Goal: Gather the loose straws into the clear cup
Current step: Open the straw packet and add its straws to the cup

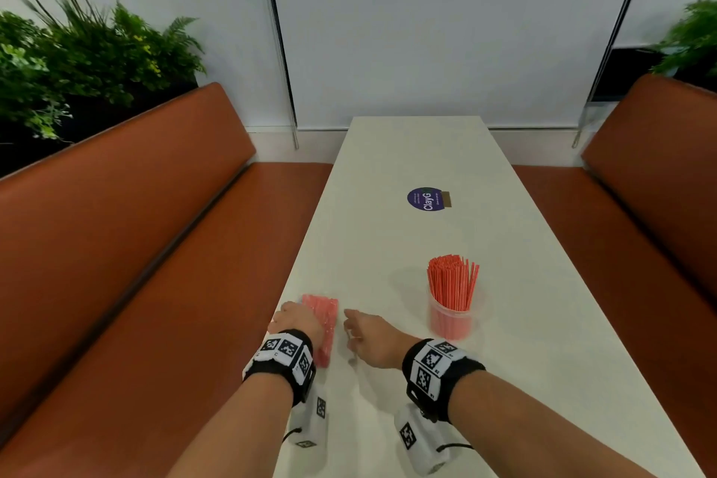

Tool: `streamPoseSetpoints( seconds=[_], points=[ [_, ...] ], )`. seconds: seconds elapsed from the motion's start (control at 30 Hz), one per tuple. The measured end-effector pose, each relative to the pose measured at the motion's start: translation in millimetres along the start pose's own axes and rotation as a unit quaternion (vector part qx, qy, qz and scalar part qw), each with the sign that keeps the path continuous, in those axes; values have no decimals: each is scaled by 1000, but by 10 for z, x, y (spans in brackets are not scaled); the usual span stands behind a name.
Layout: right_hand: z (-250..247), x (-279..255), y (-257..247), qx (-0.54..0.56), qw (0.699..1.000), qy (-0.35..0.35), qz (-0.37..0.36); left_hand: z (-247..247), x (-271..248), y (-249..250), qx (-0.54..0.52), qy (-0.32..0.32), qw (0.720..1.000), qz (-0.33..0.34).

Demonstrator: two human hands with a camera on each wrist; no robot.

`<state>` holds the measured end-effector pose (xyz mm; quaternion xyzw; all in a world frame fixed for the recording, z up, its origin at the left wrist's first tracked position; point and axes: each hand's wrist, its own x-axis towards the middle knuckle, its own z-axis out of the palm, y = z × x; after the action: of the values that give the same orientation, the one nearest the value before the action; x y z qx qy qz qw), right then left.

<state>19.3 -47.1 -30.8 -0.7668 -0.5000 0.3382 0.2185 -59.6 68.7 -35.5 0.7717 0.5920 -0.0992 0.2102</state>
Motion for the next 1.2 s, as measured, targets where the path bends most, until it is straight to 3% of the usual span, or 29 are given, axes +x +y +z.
streamPoseSetpoints(
  seconds=[0.13, 0.33, 0.43, 0.57, 0.67, 0.77, 0.9, 1.03, 1.2],
  points=[
    [11, -75, -48, 128, 991, 24, 0, 40, -40, 59, -95, -49, 992, 69],
    [-26, -157, 79, 209, 972, 102, 45, 55, -52, 174, -224, -124, 962, 94],
    [-65, -230, 198, 244, 959, 132, 63, -14, -245, 198, -321, -174, 923, 118],
    [-119, -413, 289, 367, 928, 68, 12, 36, -426, 273, -424, -242, 859, 156],
    [-180, -524, 354, 394, 917, 51, 23, 89, -520, 357, -423, -245, 854, 177],
    [-198, -620, 423, 410, 910, 63, -11, 144, -602, 466, -423, -234, 851, 207],
    [-200, -758, 455, 390, 915, 102, -24, 179, -733, 628, -491, -216, 801, 267],
    [-162, -827, 509, 355, 925, 129, -39, 239, -835, 720, -554, -244, 751, 266],
    [-129, -919, 626, 352, 930, 107, 3, 237, -1086, 821, -539, -224, 750, 311]
  ],
)
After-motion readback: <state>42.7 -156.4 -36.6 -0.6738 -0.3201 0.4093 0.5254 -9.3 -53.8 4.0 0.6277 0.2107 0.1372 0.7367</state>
